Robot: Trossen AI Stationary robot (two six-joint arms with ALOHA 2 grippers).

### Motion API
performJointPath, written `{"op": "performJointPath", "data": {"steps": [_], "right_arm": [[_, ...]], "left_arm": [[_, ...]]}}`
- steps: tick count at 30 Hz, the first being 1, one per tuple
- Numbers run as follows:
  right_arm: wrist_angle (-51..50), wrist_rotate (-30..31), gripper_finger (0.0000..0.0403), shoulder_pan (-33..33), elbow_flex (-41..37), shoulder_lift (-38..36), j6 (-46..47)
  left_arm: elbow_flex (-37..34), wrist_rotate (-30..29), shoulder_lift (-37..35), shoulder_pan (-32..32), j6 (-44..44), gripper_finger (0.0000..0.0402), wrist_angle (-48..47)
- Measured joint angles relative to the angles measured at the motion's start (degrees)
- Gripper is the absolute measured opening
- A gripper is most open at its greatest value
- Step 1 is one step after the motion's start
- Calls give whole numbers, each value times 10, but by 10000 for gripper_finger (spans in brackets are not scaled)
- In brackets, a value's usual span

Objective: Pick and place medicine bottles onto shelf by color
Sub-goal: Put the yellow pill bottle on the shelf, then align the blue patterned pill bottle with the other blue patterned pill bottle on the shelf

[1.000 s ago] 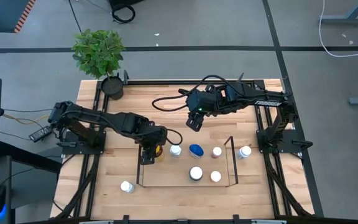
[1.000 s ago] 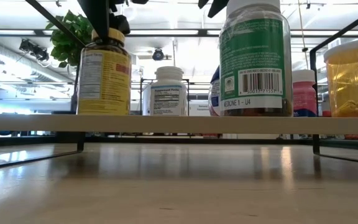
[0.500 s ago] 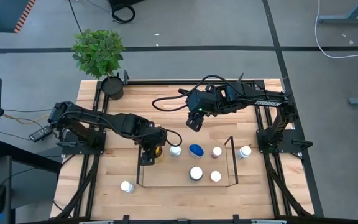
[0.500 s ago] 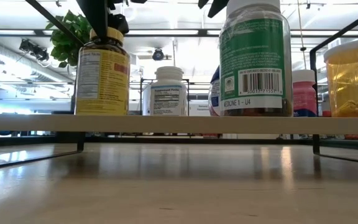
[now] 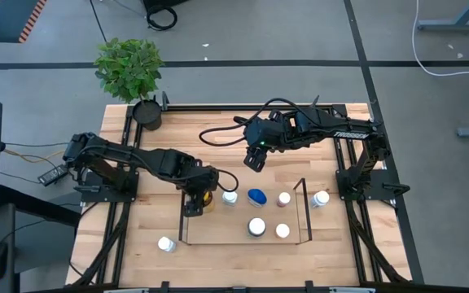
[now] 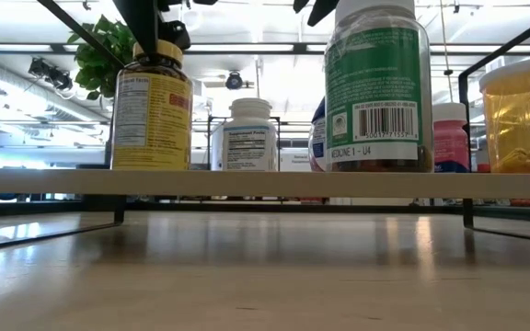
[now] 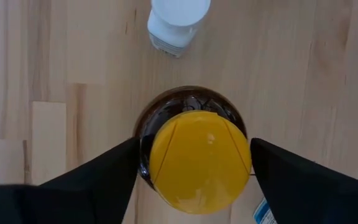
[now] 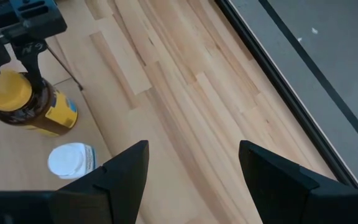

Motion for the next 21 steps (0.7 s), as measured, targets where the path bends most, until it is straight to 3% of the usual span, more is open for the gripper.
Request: {"op": "performJointPath", "data": {"steps": [11,21], "right_arm": [[0,1,257,0,0,0,-2],[4,2,257,0,0,0,-6]], "left_arm": [[3,4,0,0,-15,390,-8],[105,-7,0,0,-15,398,-61]]}}
